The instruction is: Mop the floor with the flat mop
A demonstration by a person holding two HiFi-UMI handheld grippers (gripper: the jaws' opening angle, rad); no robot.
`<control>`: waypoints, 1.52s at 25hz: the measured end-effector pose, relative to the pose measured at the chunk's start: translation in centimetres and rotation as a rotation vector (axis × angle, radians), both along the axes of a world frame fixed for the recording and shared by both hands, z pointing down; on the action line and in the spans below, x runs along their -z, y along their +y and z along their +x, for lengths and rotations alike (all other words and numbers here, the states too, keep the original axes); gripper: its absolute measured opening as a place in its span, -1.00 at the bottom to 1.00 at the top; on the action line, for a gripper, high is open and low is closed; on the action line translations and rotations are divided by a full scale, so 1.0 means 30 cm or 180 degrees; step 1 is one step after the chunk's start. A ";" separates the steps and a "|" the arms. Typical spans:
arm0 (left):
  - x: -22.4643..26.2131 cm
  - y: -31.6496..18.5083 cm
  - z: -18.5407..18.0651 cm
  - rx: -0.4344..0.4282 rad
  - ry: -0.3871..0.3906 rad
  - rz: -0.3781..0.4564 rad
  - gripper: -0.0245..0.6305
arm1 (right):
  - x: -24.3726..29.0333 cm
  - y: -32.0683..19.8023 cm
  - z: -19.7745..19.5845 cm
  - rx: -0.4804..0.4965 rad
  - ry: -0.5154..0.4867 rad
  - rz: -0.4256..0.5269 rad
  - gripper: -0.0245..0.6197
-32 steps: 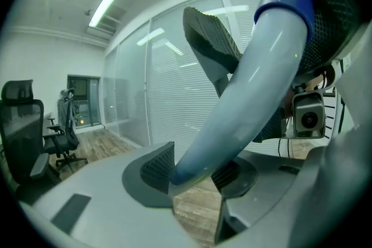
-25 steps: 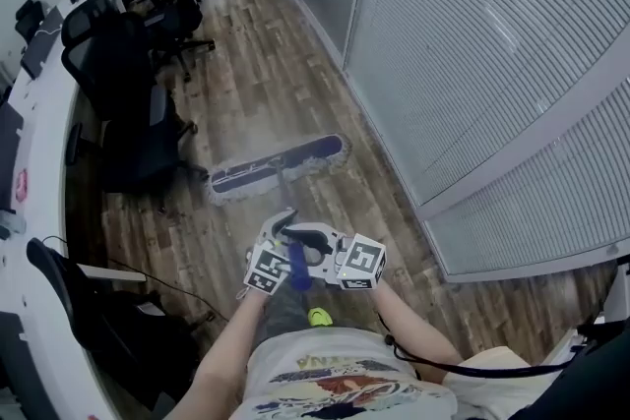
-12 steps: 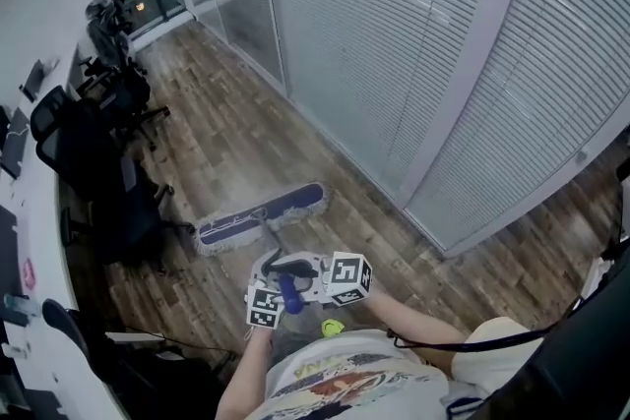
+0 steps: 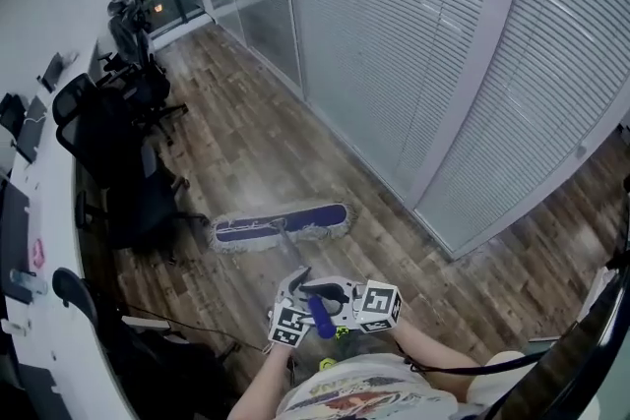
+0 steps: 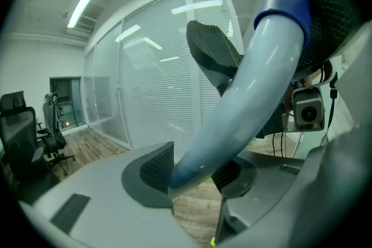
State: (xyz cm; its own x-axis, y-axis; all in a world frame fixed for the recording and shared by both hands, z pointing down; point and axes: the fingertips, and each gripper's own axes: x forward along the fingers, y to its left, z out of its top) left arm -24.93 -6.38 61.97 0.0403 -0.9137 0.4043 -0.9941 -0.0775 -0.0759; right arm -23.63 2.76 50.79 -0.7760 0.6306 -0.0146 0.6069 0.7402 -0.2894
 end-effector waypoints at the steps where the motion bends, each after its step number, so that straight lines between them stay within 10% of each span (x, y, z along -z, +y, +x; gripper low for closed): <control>1: -0.001 0.029 0.031 -0.0017 -0.0007 0.0006 -0.47 | -0.003 0.030 0.030 -0.0023 0.0002 0.0003 -0.14; 17: 0.021 0.435 0.404 0.0069 0.0197 0.0277 -0.47 | -0.014 0.456 0.387 -0.0101 0.0249 0.0236 -0.15; 38: -0.021 0.443 0.290 -0.0204 0.0089 0.0254 -0.47 | -0.059 0.483 0.261 0.0070 0.0157 0.0373 -0.14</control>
State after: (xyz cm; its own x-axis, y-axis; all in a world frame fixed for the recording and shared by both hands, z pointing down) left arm -16.22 6.91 62.61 0.1101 -0.9382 0.3281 -0.9891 -0.1359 -0.0566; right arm -15.79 17.27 52.55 -0.7599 0.6426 0.0979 0.6106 0.7573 -0.2317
